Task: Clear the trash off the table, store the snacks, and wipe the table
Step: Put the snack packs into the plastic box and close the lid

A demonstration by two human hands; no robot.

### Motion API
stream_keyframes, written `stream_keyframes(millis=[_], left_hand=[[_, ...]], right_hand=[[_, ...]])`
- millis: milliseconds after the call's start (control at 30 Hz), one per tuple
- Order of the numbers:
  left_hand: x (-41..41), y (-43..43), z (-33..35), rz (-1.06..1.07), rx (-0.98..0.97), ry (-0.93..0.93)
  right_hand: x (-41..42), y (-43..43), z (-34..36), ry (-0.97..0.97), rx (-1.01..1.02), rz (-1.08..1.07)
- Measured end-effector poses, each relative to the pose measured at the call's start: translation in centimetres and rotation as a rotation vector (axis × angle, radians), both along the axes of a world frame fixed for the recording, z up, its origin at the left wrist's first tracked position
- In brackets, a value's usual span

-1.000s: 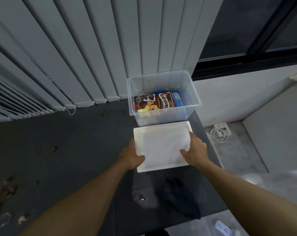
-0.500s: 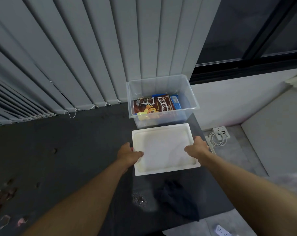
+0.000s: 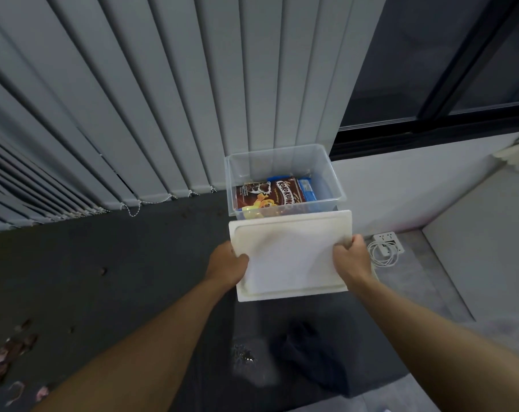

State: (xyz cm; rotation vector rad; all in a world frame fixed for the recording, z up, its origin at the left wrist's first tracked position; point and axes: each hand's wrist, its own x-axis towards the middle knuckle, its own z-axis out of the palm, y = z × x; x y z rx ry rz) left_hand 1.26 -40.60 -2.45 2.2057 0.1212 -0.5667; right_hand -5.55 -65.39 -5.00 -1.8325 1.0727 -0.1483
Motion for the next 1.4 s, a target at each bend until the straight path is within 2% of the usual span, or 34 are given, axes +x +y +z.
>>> stream_keyframes(millis=[167,300,433,667,933,1267,1400], left_hand=[[1.3,-1.2,2.6,0.097,0.037,-0.325],[2.9,-1.7,4.4,0.071,0.058,-0.438],[5.1,-1.9,4.8,-0.025,0.157,-0.391],[7.6,-2.4,4.2,-0.118,0.280,-0.267],[9.9,-3.6,4.0,-0.141,0.348,-0.307],[13.4,-5.2,3.6,-0.143,0.359,-0.317],[13.3,-5.6,2.2,-0.244,0.455,-0.365]], right_hand=[[2.1,0.0,2.7,-0.168,-0.041,0.002],[4.0,-0.2,4.5,-0.244,-0.156,0.055],[6.2,-0.9,5.7,-0.130,-0.371,0.182],[8.6,-1.8,6.0,0.112,-0.601,0.268],[12.4,-3.4,6.2,0.177,-0.646,0.329],[16.2,-4.5,5.7,0.133,-0.675,0.354],[16.1,-4.3,4.8,0.114,-0.725,0.444]])
